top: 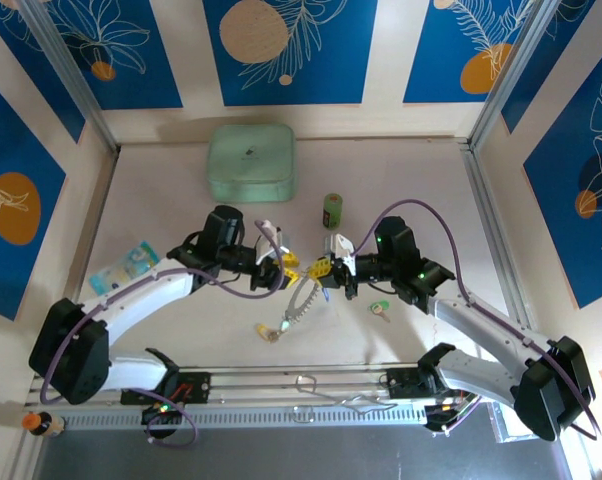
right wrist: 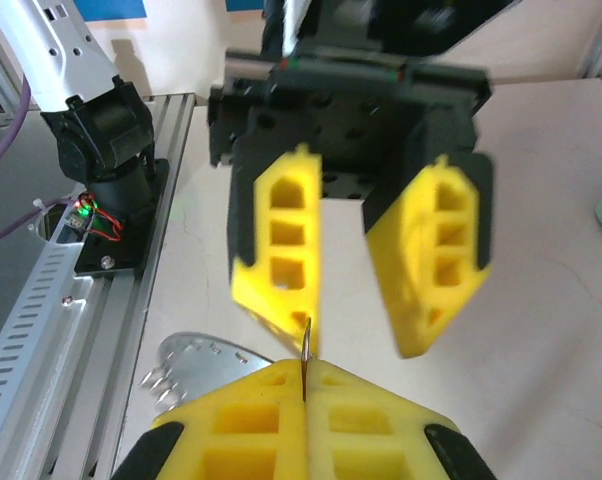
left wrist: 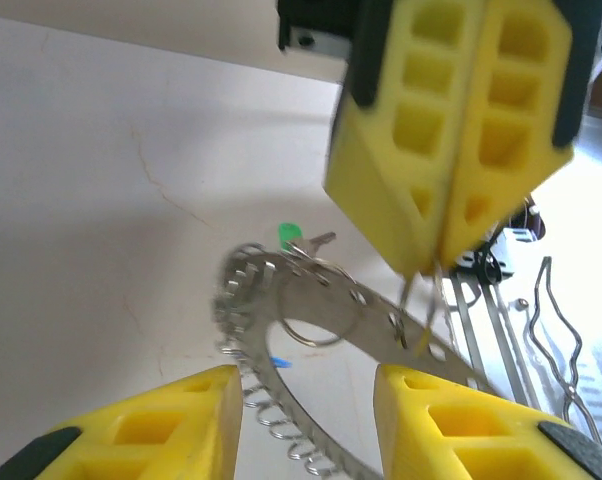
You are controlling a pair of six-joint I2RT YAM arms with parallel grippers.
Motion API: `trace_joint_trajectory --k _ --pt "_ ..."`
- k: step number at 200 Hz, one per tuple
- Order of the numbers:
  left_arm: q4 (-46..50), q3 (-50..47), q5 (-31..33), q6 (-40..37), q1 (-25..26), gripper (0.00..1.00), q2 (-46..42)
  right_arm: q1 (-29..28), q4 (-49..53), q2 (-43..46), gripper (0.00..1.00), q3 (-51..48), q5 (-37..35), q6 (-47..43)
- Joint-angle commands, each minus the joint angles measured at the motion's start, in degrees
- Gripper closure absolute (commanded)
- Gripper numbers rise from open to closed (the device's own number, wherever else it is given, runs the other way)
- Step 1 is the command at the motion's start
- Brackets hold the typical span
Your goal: Put the keys on the keyring
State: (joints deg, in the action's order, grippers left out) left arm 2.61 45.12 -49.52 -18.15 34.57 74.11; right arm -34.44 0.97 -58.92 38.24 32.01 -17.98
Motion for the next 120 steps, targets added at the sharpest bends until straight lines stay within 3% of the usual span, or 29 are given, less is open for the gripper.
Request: trace_joint_trajectory --k 1,45,120 --pt "0.53 -2.94 -2.05 -2.62 -0.36 0.62 -1.44 0.07 -2.55 0.84 1.0 -0.45 0.06 1.45" --pt "-7.13 -6.42 -5.64 -0.33 -0.34 0.67 -3.41 -0.2 -3.71 0.3 1.0 -1.26 -0.43 2.65" --pt "-24.23 -6.98 -7.69 10.29 0.22 0.74 4.19 -0.98 -6.81 -4.47 1.0 -2.65 -1.61 3.12"
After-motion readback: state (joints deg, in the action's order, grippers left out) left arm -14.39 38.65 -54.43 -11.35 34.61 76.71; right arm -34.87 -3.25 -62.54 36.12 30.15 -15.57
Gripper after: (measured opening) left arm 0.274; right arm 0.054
